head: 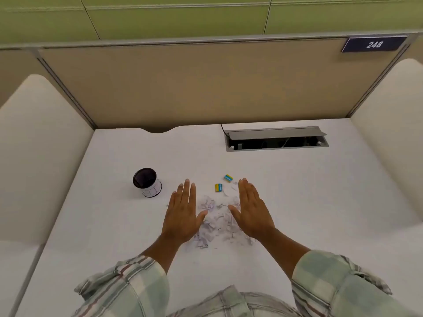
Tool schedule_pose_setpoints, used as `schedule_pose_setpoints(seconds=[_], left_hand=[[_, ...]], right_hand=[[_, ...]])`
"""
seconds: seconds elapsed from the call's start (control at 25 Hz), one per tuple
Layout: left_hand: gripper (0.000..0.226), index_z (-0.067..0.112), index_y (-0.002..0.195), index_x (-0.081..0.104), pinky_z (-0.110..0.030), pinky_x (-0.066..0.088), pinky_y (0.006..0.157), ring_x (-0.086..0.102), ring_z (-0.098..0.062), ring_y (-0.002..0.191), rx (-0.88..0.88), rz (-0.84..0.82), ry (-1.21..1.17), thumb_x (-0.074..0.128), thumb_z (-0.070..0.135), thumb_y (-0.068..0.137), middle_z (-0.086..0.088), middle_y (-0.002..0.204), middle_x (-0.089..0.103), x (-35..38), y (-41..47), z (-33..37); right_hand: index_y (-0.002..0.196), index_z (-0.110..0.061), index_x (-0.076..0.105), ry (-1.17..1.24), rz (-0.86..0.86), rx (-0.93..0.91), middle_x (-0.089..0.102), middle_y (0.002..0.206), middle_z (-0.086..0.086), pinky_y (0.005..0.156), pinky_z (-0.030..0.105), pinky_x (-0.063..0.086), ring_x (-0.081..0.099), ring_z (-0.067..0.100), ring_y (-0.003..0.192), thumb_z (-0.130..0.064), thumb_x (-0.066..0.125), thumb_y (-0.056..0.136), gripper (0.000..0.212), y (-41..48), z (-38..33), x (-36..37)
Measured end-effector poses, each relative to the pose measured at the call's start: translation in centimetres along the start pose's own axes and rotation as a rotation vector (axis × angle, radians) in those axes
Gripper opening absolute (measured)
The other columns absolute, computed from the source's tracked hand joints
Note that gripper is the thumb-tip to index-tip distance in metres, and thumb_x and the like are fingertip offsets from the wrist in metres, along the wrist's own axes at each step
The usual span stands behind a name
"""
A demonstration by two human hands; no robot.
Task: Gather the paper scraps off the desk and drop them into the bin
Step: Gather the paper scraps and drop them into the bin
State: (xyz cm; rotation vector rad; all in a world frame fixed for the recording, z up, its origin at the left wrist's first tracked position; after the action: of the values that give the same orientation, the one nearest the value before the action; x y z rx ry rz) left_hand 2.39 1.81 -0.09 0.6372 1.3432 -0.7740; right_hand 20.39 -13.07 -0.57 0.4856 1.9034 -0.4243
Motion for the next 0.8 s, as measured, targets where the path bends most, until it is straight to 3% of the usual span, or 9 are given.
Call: schedule_pose_setpoints(seconds=[0.16, 0.24, 0.32, 0.56, 0.8], left_hand=[[0.088, 0.021, 0.160, 0.013, -0.047, 0.044, 0.111, 0.035, -0.032, 0.148, -0.121, -0.209, -0.034, 0.037, 0.071, 0.092, -0.011, 0.168, 0.022, 2.3, -0.4, -0.5], [0.090, 0.027, 0.159, 0.014, -0.047, 0.048, 0.104, 0.039, -0.031, 0.144, -0.154, -0.364, -0.067, 0.051, 0.068, 0.089, -0.008, 0.164, 0.026, 3.7, -0.7, -0.5], [0.094, 0.031, 0.159, 0.014, -0.049, 0.050, 0.100, 0.042, -0.032, 0.140, -0.175, -0.471, -0.098, 0.062, 0.063, 0.085, -0.007, 0.161, 0.026, 4.4, -0.9, -0.2], [0.082, 0.036, 0.154, 0.029, -0.043, 0.054, 0.091, 0.050, -0.030, 0.129, -0.239, -0.460, -0.192, 0.075, 0.036, 0.085, -0.008, 0.151, 0.033, 6.0, -0.3, 1.7], [0.041, 0.024, 0.134, 0.064, -0.042, 0.057, 0.095, 0.056, -0.028, 0.122, -0.249, -0.395, -0.336, 0.062, 0.012, 0.095, -0.007, 0.133, 0.053, 7.3, 0.1, 2.3]], right_hand=[[0.155, -0.023, 0.012, -0.163, -0.132, 0.177, 0.021, 0.163, 0.009, 0.098, 0.046, 0.050, 0.034, 0.032, 0.142, -0.063, 0.036, 0.095, 0.076, 0.0, 1.7, 1.4], [0.150, -0.026, 0.021, -0.206, -0.236, 0.286, 0.034, 0.150, 0.010, 0.086, 0.045, 0.051, 0.044, 0.033, 0.128, -0.068, 0.042, 0.091, 0.076, -0.3, 2.2, 2.4], [0.148, -0.029, 0.022, -0.198, -0.335, 0.312, 0.036, 0.144, 0.009, 0.082, 0.045, 0.051, 0.044, 0.033, 0.124, -0.072, 0.048, 0.086, 0.079, -0.6, 2.2, 3.2], [0.148, -0.032, 0.022, -0.188, -0.468, 0.181, 0.030, 0.147, 0.012, 0.087, 0.044, 0.053, 0.041, 0.034, 0.127, -0.047, 0.066, 0.087, 0.077, -0.1, 0.0, 5.6], [0.130, -0.014, 0.051, -0.286, -0.456, -0.002, 0.047, 0.129, 0.016, 0.078, 0.039, 0.055, 0.050, 0.032, 0.112, 0.001, 0.068, 0.084, 0.052, 1.0, -2.2, 6.4]])
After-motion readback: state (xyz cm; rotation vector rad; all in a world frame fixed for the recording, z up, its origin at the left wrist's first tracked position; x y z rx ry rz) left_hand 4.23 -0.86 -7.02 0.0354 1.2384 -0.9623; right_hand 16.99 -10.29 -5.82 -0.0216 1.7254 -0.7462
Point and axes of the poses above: each hand's wrist, its own y-axis towards the middle knuckle, its own x-axis out of the palm, z = x × y, the point moved 3 cm from there along y, towards the middle knuckle
